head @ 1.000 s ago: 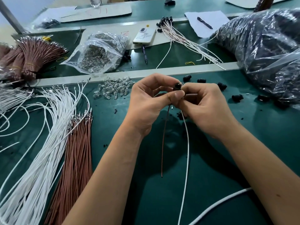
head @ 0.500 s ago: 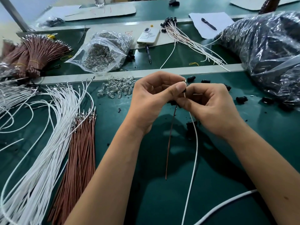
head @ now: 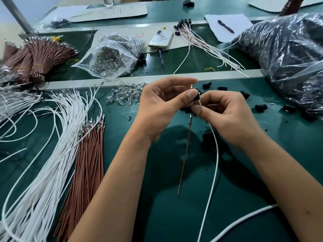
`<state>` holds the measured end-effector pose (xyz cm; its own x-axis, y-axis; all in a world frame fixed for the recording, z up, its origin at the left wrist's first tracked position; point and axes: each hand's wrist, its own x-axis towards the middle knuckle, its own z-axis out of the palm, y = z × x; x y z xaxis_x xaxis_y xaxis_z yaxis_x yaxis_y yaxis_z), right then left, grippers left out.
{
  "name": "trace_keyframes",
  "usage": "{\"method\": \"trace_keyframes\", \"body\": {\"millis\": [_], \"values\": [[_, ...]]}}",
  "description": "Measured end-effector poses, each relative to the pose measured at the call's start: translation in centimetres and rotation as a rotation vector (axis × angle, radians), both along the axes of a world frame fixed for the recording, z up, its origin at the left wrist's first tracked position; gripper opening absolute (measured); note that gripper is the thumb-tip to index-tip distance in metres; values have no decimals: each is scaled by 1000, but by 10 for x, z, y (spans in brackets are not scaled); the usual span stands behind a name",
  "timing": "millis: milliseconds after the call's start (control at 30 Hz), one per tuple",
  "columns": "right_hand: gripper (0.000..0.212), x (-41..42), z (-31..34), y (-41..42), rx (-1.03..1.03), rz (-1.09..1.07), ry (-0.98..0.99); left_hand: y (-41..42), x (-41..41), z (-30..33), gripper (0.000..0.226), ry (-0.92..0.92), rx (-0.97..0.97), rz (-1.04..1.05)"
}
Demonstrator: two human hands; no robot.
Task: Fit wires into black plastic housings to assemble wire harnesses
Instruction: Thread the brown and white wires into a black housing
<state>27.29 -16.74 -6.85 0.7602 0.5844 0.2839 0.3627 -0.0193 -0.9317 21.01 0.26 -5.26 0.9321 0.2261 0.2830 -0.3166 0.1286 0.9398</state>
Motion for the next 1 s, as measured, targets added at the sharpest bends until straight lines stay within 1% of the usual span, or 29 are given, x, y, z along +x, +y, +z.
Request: {"method": "trace_keyframes", "body": {"millis": [100,200,267,367,433,533,767,867,1000], "values": [[3,3,-1,-1,22,22,48,-2,1,-2,18,37,-20,3],[2,4,-3,-2,-3,27,41,-1,2,-3,11,67,-28,6],[3,4,-4,-1,-35,-23,5,0,1,-3,10,74,-38,18],[9,6,-5,-1,-1,-88,-9,1,1,-3,12,70,-36,43],[11,8,-5,-2,-17,-129,-54,1,1,-3,14,69,-36,51],[7,9,-5,-2,-65,-176,-149,1,1,-3,13,69,-19,48],[5,6,-5,-1,-56,-200,-222,-1,1,-3,11,38,3,76],[2,4,-5,-1,-81,-211,-266,-1,0,0,14,3,55,77],[6,2,0,-1,-114,-222,-390,-2,-2,5,18,-75,133,63]]}}
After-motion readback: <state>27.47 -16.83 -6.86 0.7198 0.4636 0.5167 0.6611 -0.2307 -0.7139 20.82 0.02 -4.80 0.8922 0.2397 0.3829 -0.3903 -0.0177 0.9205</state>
